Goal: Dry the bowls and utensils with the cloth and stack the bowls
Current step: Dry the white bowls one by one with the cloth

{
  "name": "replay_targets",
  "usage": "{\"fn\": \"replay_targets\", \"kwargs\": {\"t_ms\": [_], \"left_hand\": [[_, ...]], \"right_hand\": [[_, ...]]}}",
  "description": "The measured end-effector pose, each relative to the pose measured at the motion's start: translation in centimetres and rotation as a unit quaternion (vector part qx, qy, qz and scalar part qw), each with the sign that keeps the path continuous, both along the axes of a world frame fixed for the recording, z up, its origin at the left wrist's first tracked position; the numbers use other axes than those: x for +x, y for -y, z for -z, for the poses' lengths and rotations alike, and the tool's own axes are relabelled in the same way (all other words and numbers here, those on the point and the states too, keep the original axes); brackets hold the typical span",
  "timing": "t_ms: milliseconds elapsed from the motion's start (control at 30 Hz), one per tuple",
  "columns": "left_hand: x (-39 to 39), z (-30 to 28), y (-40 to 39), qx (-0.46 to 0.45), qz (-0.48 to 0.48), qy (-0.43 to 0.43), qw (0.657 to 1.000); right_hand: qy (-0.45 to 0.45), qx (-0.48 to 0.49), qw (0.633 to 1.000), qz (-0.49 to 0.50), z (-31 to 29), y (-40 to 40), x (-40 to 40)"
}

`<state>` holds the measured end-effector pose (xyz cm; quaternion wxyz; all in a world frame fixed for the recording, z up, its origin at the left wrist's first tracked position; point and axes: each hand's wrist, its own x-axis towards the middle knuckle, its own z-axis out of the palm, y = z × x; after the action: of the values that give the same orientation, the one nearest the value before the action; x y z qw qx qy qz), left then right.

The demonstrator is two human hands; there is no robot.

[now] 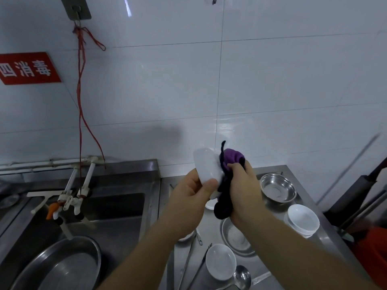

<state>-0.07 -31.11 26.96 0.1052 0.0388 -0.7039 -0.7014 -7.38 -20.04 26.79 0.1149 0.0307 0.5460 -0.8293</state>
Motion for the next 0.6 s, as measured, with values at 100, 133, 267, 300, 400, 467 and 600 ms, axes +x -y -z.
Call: {"fn": "replay_targets", "kwargs": {"t_ms": [100,133,267,300,400,467,600], "left_hand": [[0.2,-0.1,0.0,-0.016,-0.007,-0.012,1.0],[0.3,-0.3,0.0,-0.037,-0.005,-0.019,0.999],[0.6,-1.1,0.2,-0.06,-0.007,-0.031,0.998],[0.7,-1.4,0.3,-0.083,-0.012,-0.033,0.996],[0.9,-1.8,0.7,-0.196,0.003,-0.027,0.98],[0.8,-1.7,1.1,-0.309,0.018,-0.004,0.951],[0.3,-0.7,1.4,-0.51,0.036,0.008,0.859]], "right_hand": [[-0.09,0.042,0.995,-0.004,-0.2,-0.2,0.9],[-0.11,0.05,0.993,-0.01,-0.3,-0.3,0.9],[-0.24,0.121,0.963,-0.02,-0.4,-1.0,0.7],[-0.259,0.133,0.956,-0.022,-0.6,-1.2,0.5],[-0.226,0.156,0.961,-0.02,-1.4,-1.3,0.0],[-0.138,0.135,0.981,-0.036,-1.9,-1.2,-0.6],[-0.049,0.096,0.987,-0.12,-1.9,-2.0,-0.8]]}}
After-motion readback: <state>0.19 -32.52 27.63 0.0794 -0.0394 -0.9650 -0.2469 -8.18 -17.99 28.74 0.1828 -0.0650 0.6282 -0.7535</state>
